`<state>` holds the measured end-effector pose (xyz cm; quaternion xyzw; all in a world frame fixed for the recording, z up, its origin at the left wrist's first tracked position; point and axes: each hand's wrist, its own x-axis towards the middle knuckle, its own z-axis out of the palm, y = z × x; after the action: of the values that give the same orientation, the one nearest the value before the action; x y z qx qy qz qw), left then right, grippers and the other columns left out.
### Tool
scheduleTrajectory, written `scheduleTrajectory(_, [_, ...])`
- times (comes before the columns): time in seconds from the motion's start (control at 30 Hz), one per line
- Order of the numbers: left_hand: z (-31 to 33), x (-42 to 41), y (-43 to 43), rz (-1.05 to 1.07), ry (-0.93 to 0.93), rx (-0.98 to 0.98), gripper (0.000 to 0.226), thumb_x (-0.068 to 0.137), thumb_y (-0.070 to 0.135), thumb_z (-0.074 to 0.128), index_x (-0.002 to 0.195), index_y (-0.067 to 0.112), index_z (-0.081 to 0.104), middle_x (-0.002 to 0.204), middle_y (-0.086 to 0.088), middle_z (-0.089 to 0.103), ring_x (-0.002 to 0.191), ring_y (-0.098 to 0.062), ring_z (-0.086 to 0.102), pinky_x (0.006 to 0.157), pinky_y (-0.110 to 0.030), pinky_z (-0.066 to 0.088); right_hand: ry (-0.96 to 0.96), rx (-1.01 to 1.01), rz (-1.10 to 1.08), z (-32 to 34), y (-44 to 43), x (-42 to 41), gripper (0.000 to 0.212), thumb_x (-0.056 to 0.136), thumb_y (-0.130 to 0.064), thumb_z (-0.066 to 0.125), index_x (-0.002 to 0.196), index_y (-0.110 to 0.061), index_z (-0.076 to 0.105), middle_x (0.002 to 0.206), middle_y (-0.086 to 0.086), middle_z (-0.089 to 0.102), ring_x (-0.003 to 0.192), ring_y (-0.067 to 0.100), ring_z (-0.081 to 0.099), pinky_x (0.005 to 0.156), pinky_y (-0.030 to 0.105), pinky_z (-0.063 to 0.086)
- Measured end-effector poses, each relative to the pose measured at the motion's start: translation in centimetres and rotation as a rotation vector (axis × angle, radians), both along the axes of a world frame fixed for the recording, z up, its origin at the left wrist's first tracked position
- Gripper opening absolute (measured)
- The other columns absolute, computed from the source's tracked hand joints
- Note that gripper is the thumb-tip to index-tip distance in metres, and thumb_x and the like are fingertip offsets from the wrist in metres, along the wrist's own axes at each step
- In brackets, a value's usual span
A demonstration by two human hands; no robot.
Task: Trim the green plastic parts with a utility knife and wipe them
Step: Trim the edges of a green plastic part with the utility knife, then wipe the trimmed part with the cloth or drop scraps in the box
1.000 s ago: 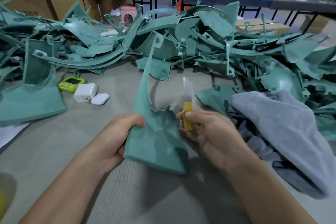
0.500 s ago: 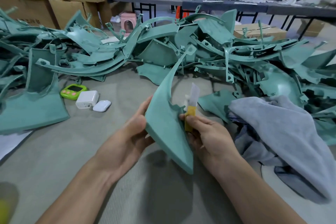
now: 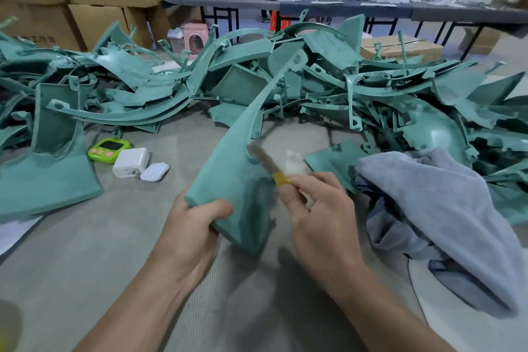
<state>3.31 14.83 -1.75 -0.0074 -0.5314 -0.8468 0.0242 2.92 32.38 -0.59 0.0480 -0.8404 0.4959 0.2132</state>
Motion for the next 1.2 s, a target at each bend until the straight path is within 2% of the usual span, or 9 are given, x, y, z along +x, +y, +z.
scheduleTrajectory(0.13, [0.3, 0.1, 0.2, -0.021, 0.069, -0.083, 0.042, 0.066, -0.007, 0.056, 0.092, 0.014, 0.082, 0.096, -0.015, 0.078, 0.088, -0.026, 0.076, 0.070, -0.030, 0.061, -0.094, 0.140, 0.222, -0.6, -1.3, 0.7, 0.031, 0.097, -0.041, 0.056, 0.073, -0.021, 0.055, 0.067, -0.006, 0.053, 0.069, 0.011, 0.051, 0.057, 0.025, 0.034])
scheduleTrajectory(0.43, [0.3, -0.1, 0.2, 0.203, 0.014, -0.092, 0.035, 0.070, -0.001, 0.067, 0.085, 0.026, 0.083, 0.090, -0.003, 0.079, 0.081, -0.016, 0.076, 0.065, -0.025, 0.060, -0.227, 0.002, -0.249, 0.3, 2.4, -2.0, 0.034, 0.096, -0.030, 0.056, 0.069, -0.010, 0.062, 0.060, 0.005, 0.059, 0.050, 0.010, 0.046, 0.049, 0.029, 0.037])
scheduleTrajectory(0.53, [0.2, -0.8, -0.9, 0.403, -0.069, -0.006, 0.039, 0.081, -0.008, 0.065, 0.080, 0.027, 0.081, 0.086, 0.002, 0.079, 0.073, -0.015, 0.075, 0.061, -0.030, 0.059, -0.368, 0.370, -0.181, 0.7, 2.7, -1.5, 0.037, 0.098, -0.041, 0.052, 0.071, -0.018, 0.061, 0.066, 0.000, 0.063, 0.069, 0.022, 0.059, 0.063, 0.038, 0.042])
scheduleTrajectory(0.63, [0.0, -1.2, -2.0, 0.509, -0.148, 0.011, 0.030, 0.069, 0.002, 0.071, 0.091, 0.022, 0.077, 0.093, -0.003, 0.078, 0.080, -0.025, 0.074, 0.074, -0.046, 0.059, -0.092, 0.623, -0.307, 2.2, 3.7, -1.2, 0.018, 0.095, -0.042, 0.057, 0.098, -0.028, 0.068, 0.085, -0.002, 0.068, 0.089, 0.023, 0.056, 0.081, 0.037, 0.032])
scheduleTrajectory(0.7, [-0.2, -1.4, -2.5, 0.562, -0.160, 0.020, 0.031, 0.064, 0.007, 0.072, 0.092, 0.018, 0.079, 0.096, -0.007, 0.079, 0.083, -0.028, 0.076, 0.072, -0.044, 0.061, 0.045, 0.745, -0.427, 3.3, 5.9, -1.3, 0.035, 0.088, -0.034, 0.069, 0.121, -0.025, 0.067, 0.109, 0.000, 0.073, 0.107, 0.025, 0.059, 0.095, 0.041, 0.036])
scheduleTrajectory(0.87, [-0.3, -1.2, -2.1, 0.430, -0.029, -0.094, 0.053, 0.066, 0.011, 0.065, 0.112, 0.034, 0.077, 0.102, -0.001, 0.079, 0.092, -0.028, 0.076, 0.076, -0.050, 0.060, -0.526, 1.131, -0.360, 4.8, 10.6, -0.4, 0.071, 0.069, -0.052, 0.069, 0.133, -0.033, 0.045, 0.128, -0.007, 0.057, 0.123, 0.020, 0.051, 0.106, 0.036, 0.032])
scheduleTrajectory(0.97, [-0.4, -1.4, -2.1, 0.247, 0.077, -0.143, 0.083, 0.065, 0.012, 0.062, 0.137, 0.052, 0.056, 0.132, 0.009, 0.069, 0.112, -0.027, 0.071, 0.091, -0.051, 0.057, -0.360, 1.025, -0.412, 5.5, 10.7, 0.2, 0.046, 0.069, -0.034, 0.062, 0.115, -0.037, 0.058, 0.108, -0.009, 0.062, 0.107, 0.022, 0.060, 0.091, 0.038, 0.040])
scheduleTrajectory(1.07, [-0.4, -1.4, -2.1, 0.178, 0.097, -0.148, 0.087, 0.061, 0.024, 0.065, 0.141, 0.055, 0.051, 0.140, 0.010, 0.063, 0.122, -0.029, 0.065, 0.100, -0.057, 0.051, 0.074, 0.551, -0.494, 7.1, 10.3, 1.1, 0.040, 0.078, -0.008, 0.064, 0.110, -0.031, 0.067, 0.094, -0.002, 0.061, 0.085, 0.028, 0.058, 0.070, 0.037, 0.041])
scheduleTrajectory(1.2, [0.0, -1.2, -0.8, 0.051, 0.107, 0.033, 0.076, 0.071, 0.021, 0.061, 0.143, 0.046, 0.053, 0.140, -0.003, 0.064, 0.124, -0.034, 0.063, 0.104, -0.058, 0.048, 0.075, 0.386, -0.085, 8.3, 3.2, 2.7, 0.039, 0.092, -0.022, 0.066, 0.124, -0.044, 0.057, 0.102, -0.019, 0.066, 0.083, 0.000, 0.054, 0.069, 0.022, 0.043])
